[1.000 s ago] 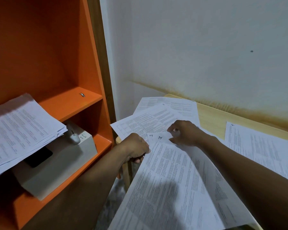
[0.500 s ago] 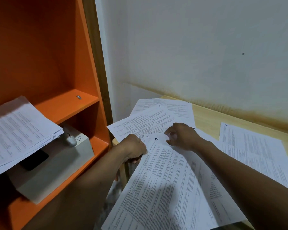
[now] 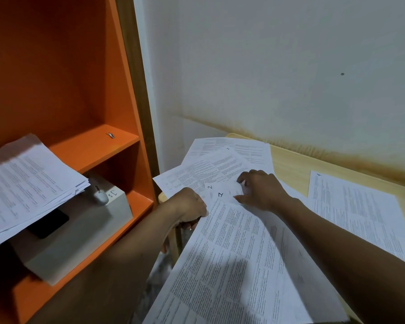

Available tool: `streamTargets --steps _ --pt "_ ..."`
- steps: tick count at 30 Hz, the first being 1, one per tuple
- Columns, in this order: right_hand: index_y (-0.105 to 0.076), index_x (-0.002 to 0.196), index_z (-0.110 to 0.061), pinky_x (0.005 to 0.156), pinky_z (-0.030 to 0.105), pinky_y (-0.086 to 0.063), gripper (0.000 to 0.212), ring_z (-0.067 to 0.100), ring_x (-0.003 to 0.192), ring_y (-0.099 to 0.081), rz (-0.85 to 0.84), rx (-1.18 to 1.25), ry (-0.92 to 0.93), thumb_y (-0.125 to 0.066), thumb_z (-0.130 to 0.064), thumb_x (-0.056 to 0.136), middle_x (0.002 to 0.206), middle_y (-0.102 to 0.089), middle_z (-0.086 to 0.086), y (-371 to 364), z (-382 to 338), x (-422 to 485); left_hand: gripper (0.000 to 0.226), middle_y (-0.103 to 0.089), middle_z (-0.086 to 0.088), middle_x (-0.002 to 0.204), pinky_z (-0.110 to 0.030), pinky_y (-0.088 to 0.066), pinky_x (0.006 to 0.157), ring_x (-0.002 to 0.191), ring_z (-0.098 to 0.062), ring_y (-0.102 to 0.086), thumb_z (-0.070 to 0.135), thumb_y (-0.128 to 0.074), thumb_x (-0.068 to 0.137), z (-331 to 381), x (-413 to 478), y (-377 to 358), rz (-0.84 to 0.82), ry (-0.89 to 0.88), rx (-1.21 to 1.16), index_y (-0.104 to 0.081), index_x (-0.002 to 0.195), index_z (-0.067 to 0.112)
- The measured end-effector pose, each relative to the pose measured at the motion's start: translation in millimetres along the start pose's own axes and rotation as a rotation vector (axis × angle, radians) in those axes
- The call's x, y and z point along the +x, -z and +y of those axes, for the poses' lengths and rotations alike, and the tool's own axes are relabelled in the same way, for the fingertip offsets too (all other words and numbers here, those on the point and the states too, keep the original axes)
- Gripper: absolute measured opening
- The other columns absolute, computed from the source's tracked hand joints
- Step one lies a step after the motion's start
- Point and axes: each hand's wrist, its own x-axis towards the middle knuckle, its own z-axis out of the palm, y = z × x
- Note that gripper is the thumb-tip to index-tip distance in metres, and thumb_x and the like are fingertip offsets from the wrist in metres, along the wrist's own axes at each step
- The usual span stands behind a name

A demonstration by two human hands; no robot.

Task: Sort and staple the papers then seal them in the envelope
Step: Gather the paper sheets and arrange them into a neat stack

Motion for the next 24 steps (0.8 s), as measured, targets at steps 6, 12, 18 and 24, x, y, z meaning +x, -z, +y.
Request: streamTargets --steps 6,12,18,24 --pt "-0.069 0.101 -0.033 0.092 0.04 -0.04 0.025 0.02 0.103 -0.059 -0.092 0.116 -0.058 -0.074 -0.047 0.081 0.1 -0.069 -0.01 21.9 1.1 13.7 0.02 -0.068 -0.008 0.076 -0.03 -0.05 0.058 0.064 -0.021 -0.063 0.011 -0.07 0.095 1.4 -0.7 -0.3 0.021 -0.034 -0.057 -0.061 0.077 0.01" --pt "-0.068 0.082 -0.013 0.07 0.03 -0.049 0.011 0.013 0.067 -0.058 -0.091 0.623 -0.089 -0.068 -0.02 0.09 0.075 -0.069 0.0 44.2 11.2 17.6 0.011 -0.07 -0.004 0.087 -0.027 -0.049 0.062 0.076 -0.02 -0.064 0.02 -0.07 0.096 12.1 2.0 -3.4 0.224 -0.137 -0.211 -0.068 0.087 0.013" --pt "-0.065 0.086 -0.008 0.052 0.018 -0.041 0.012 0.008 0.05 -0.047 -0.003 0.893 -0.148 -0.066 -0.015 0.095 0.058 -0.054 -0.003 61.2 28.4 -1.9 0.009 -0.068 0.006 0.101 -0.029 -0.048 0.075 0.094 -0.015 -0.063 0.028 -0.071 0.094 24.2 15.8 -20.5 0.381 -0.163 -0.369 -0.069 0.091 0.019" --pt "-0.069 0.087 -0.008 0.055 0.015 -0.038 0.024 0.006 0.056 -0.046 0.009 0.868 -0.155 -0.075 -0.031 0.089 0.066 -0.057 -0.004 60.6 35.6 -8.8 0.008 -0.07 0.004 0.084 -0.02 -0.044 0.064 0.077 -0.007 -0.061 0.022 -0.074 0.092 37.7 18.8 -28.9 0.464 -0.209 -0.34 -0.07 0.086 0.018"
